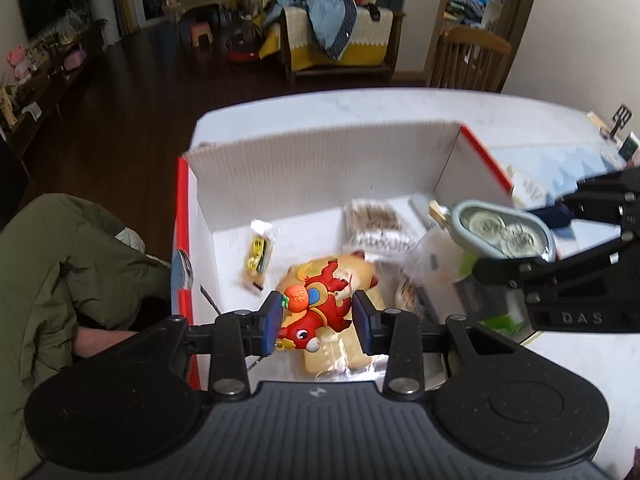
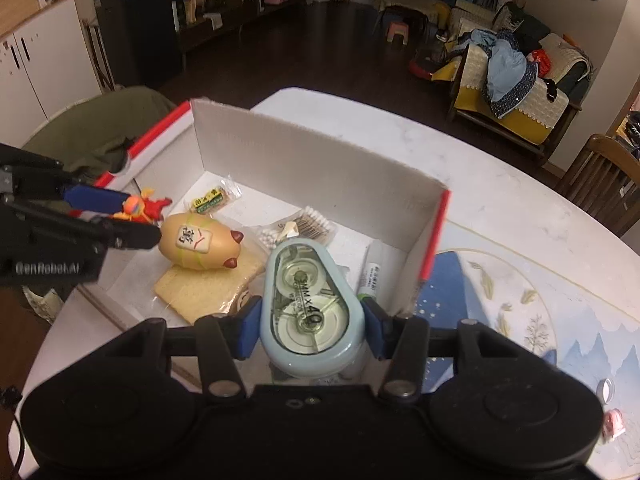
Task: Organize objects
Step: 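Carry the keychain toy with the left tool into the box while the right tool drops the dispenser there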
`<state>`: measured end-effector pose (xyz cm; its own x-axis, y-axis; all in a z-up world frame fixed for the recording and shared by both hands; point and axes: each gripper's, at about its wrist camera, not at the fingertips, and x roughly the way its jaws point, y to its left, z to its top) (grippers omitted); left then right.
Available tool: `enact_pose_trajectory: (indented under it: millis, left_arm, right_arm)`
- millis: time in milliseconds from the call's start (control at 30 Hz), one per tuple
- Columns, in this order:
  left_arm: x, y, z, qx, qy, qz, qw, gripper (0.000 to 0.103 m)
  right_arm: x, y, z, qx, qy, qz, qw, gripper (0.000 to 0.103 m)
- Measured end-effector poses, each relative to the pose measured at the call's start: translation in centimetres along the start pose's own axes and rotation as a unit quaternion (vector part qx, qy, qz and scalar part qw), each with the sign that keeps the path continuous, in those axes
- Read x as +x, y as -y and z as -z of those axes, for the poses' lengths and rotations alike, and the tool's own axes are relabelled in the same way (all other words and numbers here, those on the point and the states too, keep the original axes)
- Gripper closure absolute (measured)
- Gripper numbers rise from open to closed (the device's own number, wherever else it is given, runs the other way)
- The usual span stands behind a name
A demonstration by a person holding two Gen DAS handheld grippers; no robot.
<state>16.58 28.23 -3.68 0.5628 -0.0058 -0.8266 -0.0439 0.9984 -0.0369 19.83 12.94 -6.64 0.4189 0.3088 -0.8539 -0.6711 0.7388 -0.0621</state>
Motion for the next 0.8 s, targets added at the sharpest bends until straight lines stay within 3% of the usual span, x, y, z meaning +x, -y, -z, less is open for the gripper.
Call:
enact_pose_trajectory:
  millis: [267, 467, 600, 800]
  left_arm:
    - [2.5, -0.3, 1.2, 0.01, -0.029, 0.001, 0.9995, 0.067]
    - [3.8, -0.6, 1.6, -0.007, -0.049, 0.023, 0.9985, 0.067]
    - [4.3, -0.6, 1.7, -0.017, -0.058, 0.029, 0.9977, 0.066]
    - [4.2, -0.3, 2.0, -0.025, -0.05, 0.038, 0.9977, 0.05]
  right_arm:
    - [3.3, -0.6, 0.0, -0.005, -0.031, 0.02, 0.999, 0.052]
    - [4.1, -0.6, 0.5, -0.006, -0.034, 0.018, 0.999, 0.051]
    - [3.3, -0.3, 0.7, -0.004, -0.027, 0.0, 1.0, 0.037]
    - [1.8, -0.1, 1.3, -0.012, -0.015, -0.015, 1.0, 0.035]
